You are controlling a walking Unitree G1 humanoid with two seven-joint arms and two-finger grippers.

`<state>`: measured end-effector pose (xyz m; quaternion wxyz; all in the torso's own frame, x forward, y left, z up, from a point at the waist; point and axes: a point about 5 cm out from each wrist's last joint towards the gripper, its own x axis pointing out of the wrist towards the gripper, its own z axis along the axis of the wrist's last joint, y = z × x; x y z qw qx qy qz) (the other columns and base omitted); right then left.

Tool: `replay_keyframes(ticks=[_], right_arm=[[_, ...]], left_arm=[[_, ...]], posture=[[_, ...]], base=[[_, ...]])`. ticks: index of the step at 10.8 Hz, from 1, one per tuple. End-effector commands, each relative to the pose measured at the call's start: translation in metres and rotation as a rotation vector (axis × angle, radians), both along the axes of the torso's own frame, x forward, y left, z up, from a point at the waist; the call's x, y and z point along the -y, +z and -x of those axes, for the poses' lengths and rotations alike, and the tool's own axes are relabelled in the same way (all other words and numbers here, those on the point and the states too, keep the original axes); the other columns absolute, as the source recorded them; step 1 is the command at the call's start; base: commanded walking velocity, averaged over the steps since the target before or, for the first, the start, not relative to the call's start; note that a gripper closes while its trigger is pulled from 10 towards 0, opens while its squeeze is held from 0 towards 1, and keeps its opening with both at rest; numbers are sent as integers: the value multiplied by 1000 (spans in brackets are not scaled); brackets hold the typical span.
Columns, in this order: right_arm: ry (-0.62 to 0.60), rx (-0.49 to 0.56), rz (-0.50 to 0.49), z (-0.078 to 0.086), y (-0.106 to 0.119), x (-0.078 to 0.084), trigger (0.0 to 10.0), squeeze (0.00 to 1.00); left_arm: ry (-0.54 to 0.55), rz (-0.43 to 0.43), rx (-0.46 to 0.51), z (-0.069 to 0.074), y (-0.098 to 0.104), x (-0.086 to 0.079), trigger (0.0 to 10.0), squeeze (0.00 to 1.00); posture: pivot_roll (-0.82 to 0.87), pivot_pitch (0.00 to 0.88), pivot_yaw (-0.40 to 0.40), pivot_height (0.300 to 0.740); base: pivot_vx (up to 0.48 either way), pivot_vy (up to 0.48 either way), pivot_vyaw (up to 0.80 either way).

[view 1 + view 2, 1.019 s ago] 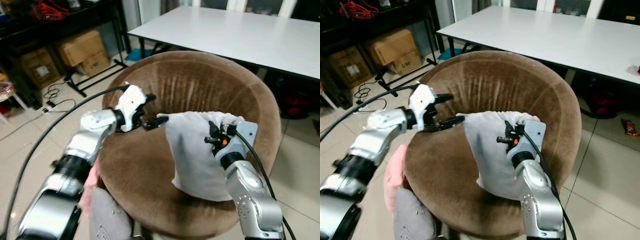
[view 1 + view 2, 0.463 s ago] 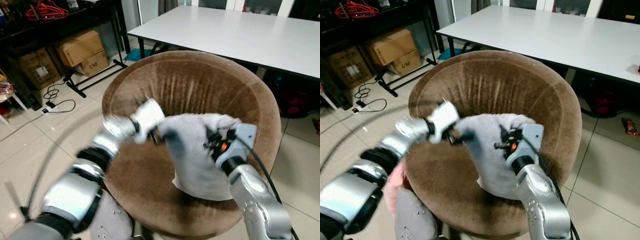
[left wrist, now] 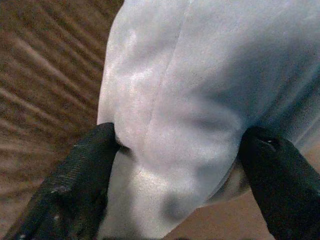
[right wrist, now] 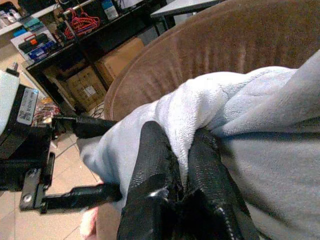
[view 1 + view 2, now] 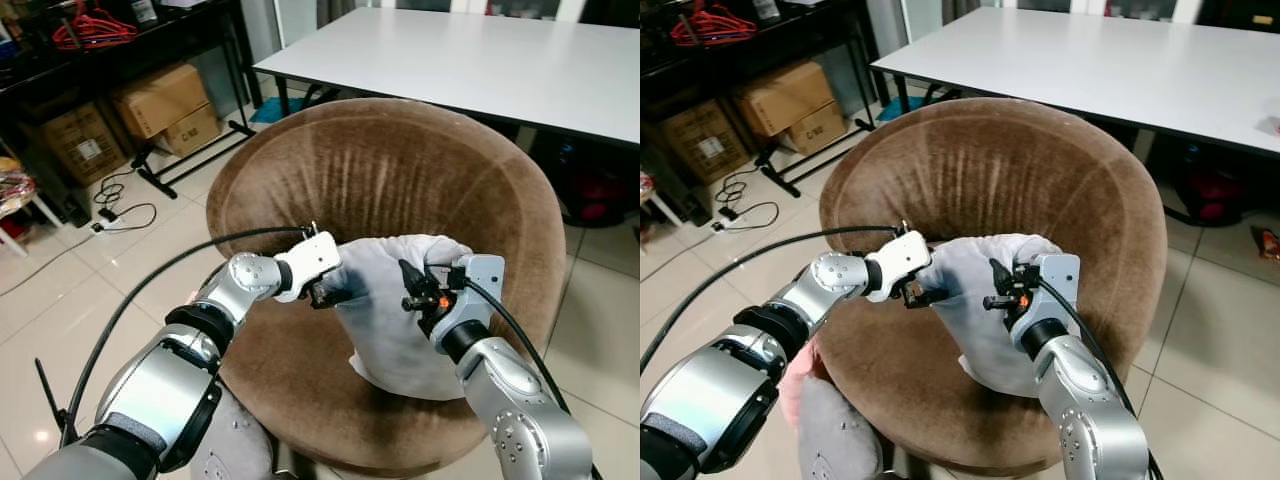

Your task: Move the pillow to the sofa from floor

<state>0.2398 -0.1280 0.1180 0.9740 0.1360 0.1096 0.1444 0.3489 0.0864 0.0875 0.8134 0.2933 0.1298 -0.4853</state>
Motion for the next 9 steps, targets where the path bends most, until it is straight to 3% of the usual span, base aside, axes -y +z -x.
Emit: replay_keyframes(ticks=[1, 3, 9], right_arm=[[36, 14, -11, 1, 5, -6, 10000, 0], [49, -5, 3, 1, 2, -7, 10000, 0], [72, -20, 23, 3, 1, -8, 10000, 0]], left_arm=[[-3, -45, 9, -1, -2, -4, 0, 0], [-14, -89, 32, 2, -7, -8, 0, 0], [-24, -116, 29, 6, -14, -11, 0, 0]], posture=[[-228, 19, 174, 740], [-231, 10, 178, 740], [-239, 0, 183, 740]], base=[[0, 0, 0], [0, 0, 0], [0, 0, 0]])
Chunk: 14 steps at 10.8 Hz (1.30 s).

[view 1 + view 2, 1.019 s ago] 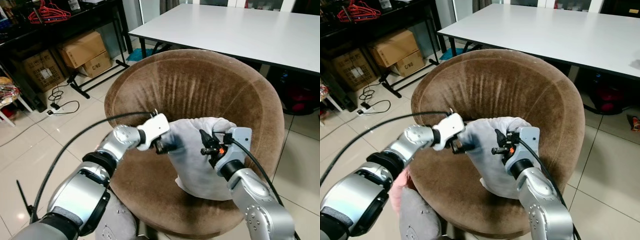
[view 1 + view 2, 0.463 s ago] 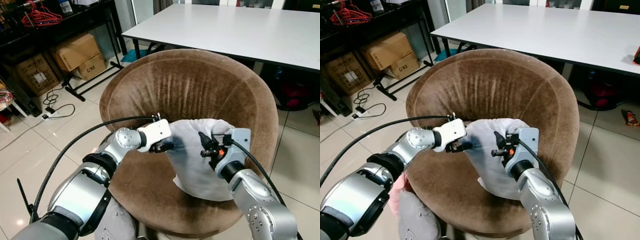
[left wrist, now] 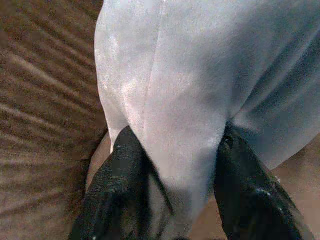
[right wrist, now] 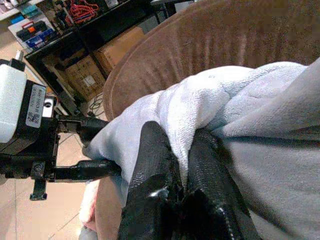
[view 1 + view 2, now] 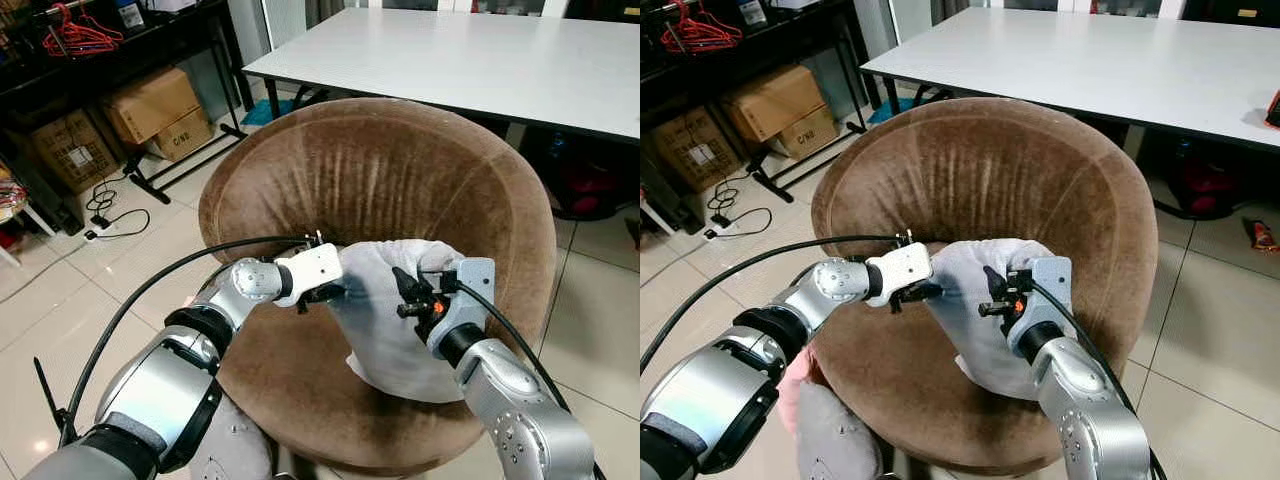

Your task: Move the pillow to the sofa from floor

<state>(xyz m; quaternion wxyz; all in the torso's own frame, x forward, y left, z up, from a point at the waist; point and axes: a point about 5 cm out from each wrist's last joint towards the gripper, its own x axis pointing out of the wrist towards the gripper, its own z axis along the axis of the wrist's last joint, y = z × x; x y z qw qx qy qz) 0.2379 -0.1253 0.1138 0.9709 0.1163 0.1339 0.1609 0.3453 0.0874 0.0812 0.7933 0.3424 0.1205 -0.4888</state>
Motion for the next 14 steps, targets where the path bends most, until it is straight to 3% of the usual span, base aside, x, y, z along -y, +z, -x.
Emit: replay_keyframes(ticks=[1, 4, 5, 7, 10, 13, 14], right_arm=[[33, 11, 19, 1, 4, -5, 10000, 0], [53, 14, 64, 2, 3, -2, 10000, 0], [81, 8, 85, 4, 3, 0, 10000, 1000], [118, 5, 203, 8, -1, 14, 10000, 1000], [174, 98, 350, 15, 22, 68, 10000, 1000], [276, 205, 436, 14, 46, 80, 10000, 1000], [276, 261, 403, 12, 58, 80, 10000, 1000]], left_arm=[[23, -36, -22, 2, -8, -10, 0, 0], [24, -44, -20, 3, -8, -12, 0, 0], [24, -45, -21, 3, -8, -12, 0, 0], [16, -56, -10, 3, -8, -11, 0, 0], [3, -66, 1, 3, -8, -10, 0, 0], [-2, -56, 15, 2, -6, -7, 0, 0], [-7, -55, 22, 2, -5, -6, 0, 0]], posture=[[-239, 0, 182, 740], [-241, 0, 182, 740], [-241, 0, 183, 740], [-239, 0, 185, 740], [-243, 1, 186, 740], [-239, 4, 181, 740], [-239, 4, 181, 740]], base=[[0, 0, 0], [0, 0, 0], [0, 0, 0], [0, 0, 0], [0, 0, 0], [0, 0, 0], [0, 0, 0]])
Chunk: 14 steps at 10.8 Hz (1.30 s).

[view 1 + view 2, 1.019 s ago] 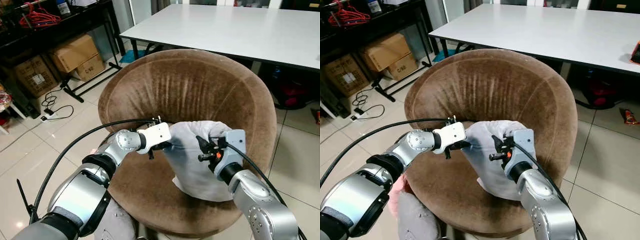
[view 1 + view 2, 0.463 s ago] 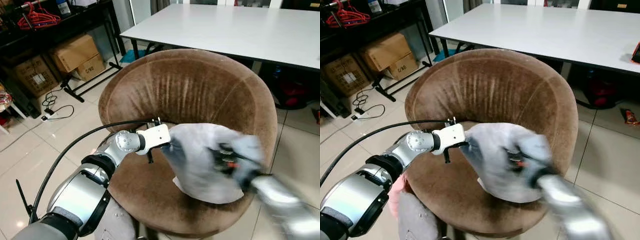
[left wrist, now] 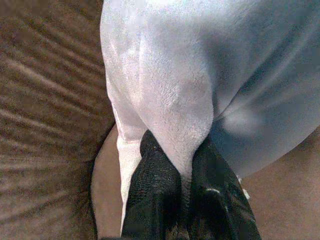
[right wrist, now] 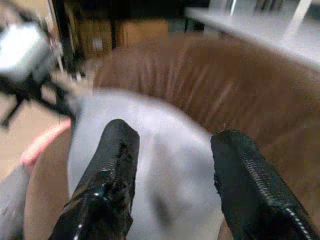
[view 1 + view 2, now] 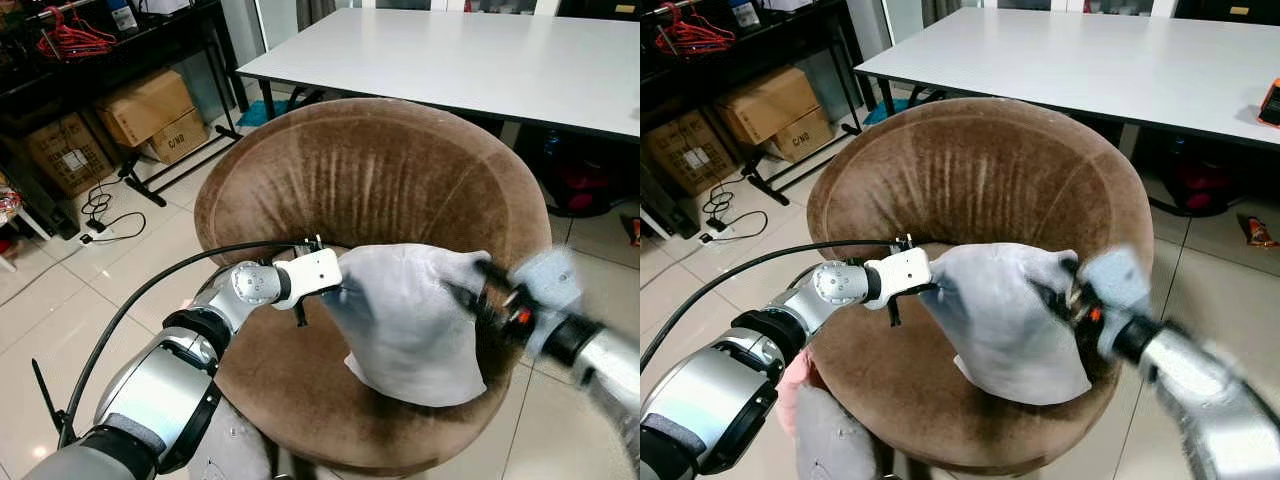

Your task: Move the pillow to the sofa from floor

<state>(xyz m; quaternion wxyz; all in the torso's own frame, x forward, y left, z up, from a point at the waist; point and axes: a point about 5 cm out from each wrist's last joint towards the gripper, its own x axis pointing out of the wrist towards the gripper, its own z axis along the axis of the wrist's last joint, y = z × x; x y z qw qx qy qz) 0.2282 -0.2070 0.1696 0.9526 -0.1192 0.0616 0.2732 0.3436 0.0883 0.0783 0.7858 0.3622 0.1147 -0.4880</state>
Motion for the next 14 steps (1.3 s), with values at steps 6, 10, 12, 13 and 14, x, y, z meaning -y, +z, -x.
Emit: replay_keyframes(ticks=[6, 10, 12, 13, 14], right_arm=[[243, 15, 491, -29, 15, -21, 10000, 1000], [436, -123, 530, -17, 21, -34, 10000, 1000], [352, -146, 576, -32, 3, -42, 10000, 1000], [355, -159, 585, -33, -2, -46, 10000, 1000], [354, -185, 611, -37, -11, -52, 10000, 0]], left_arm=[[-61, -46, 5, 3, -3, 2, 0, 0], [-68, -66, -9, 7, -8, 1, 0, 0], [-86, -64, -17, 8, -9, 4, 0, 0], [-89, -66, -19, 9, -10, 5, 0, 0], [-96, -71, -21, 10, -10, 6, 0, 0]], posture=[[-221, 0, 170, 740], [-223, 0, 168, 740], [-221, 0, 169, 740], [-221, 0, 169, 740], [-220, 0, 169, 740]], base=[[0, 0, 0], [0, 0, 0], [0, 0, 0], [0, 0, 0], [0, 0, 0]])
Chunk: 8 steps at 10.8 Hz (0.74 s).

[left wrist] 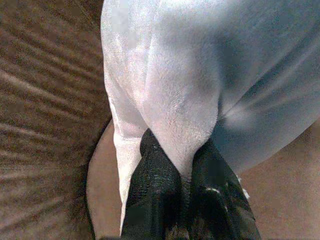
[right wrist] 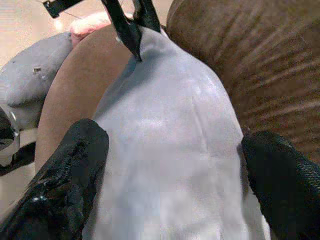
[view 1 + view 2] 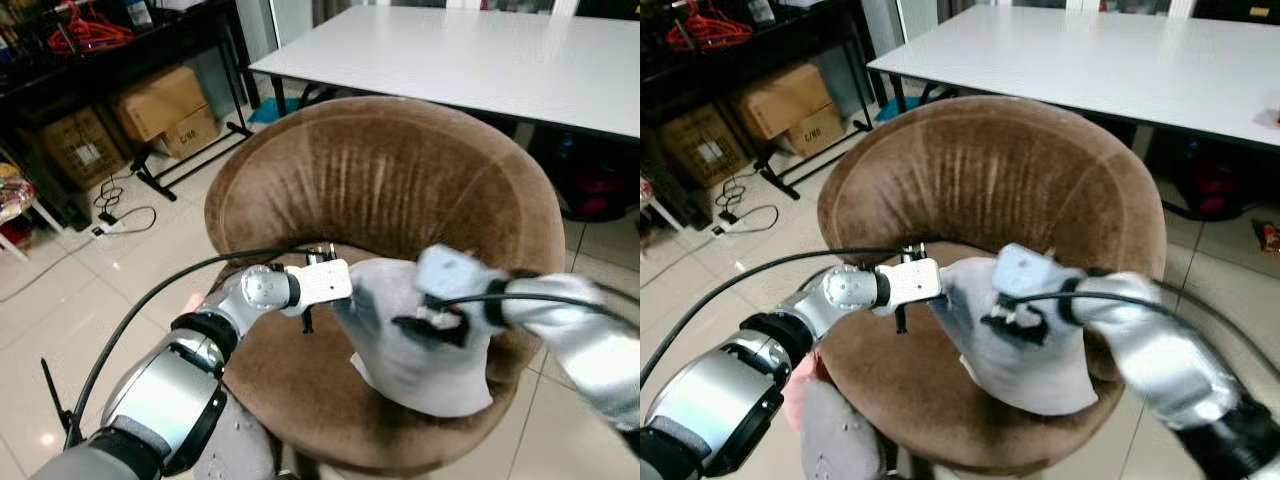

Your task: Move the pillow to the sofa from floor

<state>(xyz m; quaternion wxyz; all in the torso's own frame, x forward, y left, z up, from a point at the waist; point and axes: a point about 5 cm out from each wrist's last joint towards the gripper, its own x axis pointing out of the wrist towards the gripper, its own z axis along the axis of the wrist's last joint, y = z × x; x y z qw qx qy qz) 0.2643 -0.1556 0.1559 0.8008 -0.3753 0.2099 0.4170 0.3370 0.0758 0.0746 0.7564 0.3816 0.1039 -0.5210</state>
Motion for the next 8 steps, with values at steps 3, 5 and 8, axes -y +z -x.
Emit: replay_keyframes(ticks=[3, 5, 8], right_arm=[[27, -64, 116, 3, -19, -6, 10000, 0], [-71, -29, 244, -6, -29, 11, 10000, 0], [-151, 7, 347, -11, -37, 27, 6196, 0]], left_arm=[[-11, -38, -25, 4, -7, -4, 0, 0], [-25, -38, -24, 5, -7, -3, 0, 0], [-97, -34, -34, 14, -13, -3, 0, 0]], posture=[[-219, 0, 165, 740], [-219, 0, 165, 740], [-210, 0, 159, 740]], base=[[0, 0, 0], [0, 0, 0], [0, 0, 0]])
